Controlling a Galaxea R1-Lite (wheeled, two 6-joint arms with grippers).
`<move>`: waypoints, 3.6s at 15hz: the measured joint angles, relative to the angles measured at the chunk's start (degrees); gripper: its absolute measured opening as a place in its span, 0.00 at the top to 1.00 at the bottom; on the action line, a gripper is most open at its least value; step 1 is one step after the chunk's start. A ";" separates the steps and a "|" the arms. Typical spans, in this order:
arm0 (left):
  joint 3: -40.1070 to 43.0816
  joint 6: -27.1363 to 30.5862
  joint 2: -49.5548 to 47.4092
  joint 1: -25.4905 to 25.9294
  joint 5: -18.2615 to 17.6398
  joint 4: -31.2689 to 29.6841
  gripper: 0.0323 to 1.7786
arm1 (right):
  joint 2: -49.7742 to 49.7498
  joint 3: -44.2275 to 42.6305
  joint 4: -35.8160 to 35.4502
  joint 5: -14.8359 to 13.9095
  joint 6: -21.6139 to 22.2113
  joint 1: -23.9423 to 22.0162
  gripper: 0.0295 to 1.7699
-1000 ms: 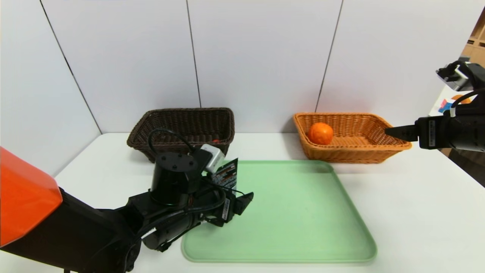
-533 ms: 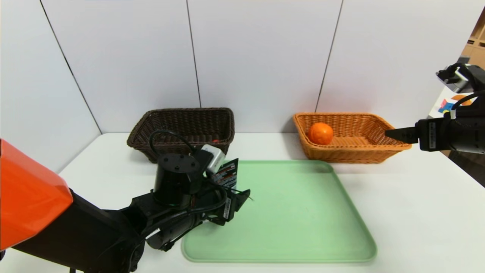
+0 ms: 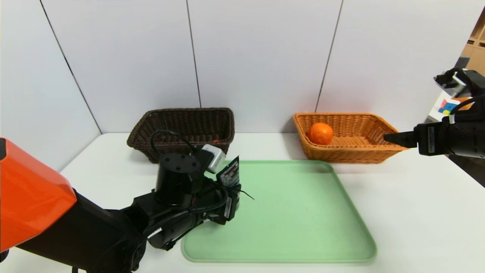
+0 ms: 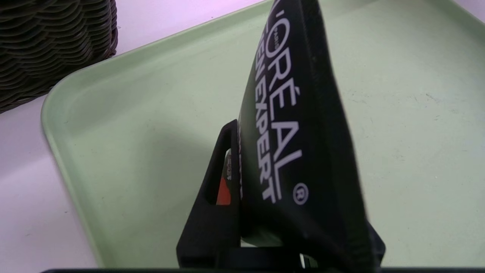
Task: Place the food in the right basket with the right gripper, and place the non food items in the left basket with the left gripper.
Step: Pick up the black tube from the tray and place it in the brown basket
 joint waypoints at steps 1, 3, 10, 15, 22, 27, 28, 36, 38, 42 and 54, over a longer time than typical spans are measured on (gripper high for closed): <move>0.04 -0.09 0.00 0.02 0.07 0.00 0.77 | 0.00 0.20 0.00 0.00 -0.02 0.00 0.04; 0.00 -0.22 -0.06 0.09 0.24 0.07 0.77 | 0.00 0.39 -0.02 0.02 -0.02 0.00 0.04; -3.41 0.24 -4.61 -0.02 0.27 3.16 0.77 | -0.61 2.21 -0.96 -0.05 0.17 0.40 0.04; -14.96 0.29 -12.11 0.77 1.32 18.27 0.77 | -0.87 2.15 -1.57 -0.05 0.11 0.77 0.04; -32.05 1.43 -13.92 12.70 2.10 34.51 0.77 | -2.10 1.62 -2.00 -0.06 0.20 1.56 0.04; -40.22 3.19 -6.66 21.49 1.79 36.19 0.77 | -2.22 1.68 -2.00 -0.06 0.26 2.19 0.04; -41.81 3.33 -5.24 22.66 1.77 37.05 0.77 | -2.22 1.68 -1.95 -0.06 0.26 2.19 0.04; -49.86 3.41 4.93 27.28 1.29 42.31 0.77 | -1.80 1.51 -2.00 0.00 0.41 2.04 0.04; -51.93 3.44 7.70 27.92 1.35 42.36 0.77 | -1.61 1.54 -2.00 0.17 0.41 2.04 0.04; -55.06 3.36 12.48 28.78 1.43 43.50 0.77 | -1.02 1.46 -2.00 0.39 0.50 1.93 0.04; -57.08 3.35 17.31 28.92 1.73 44.04 0.77 | 1.04 1.46 -3.33 0.46 0.37 1.93 0.04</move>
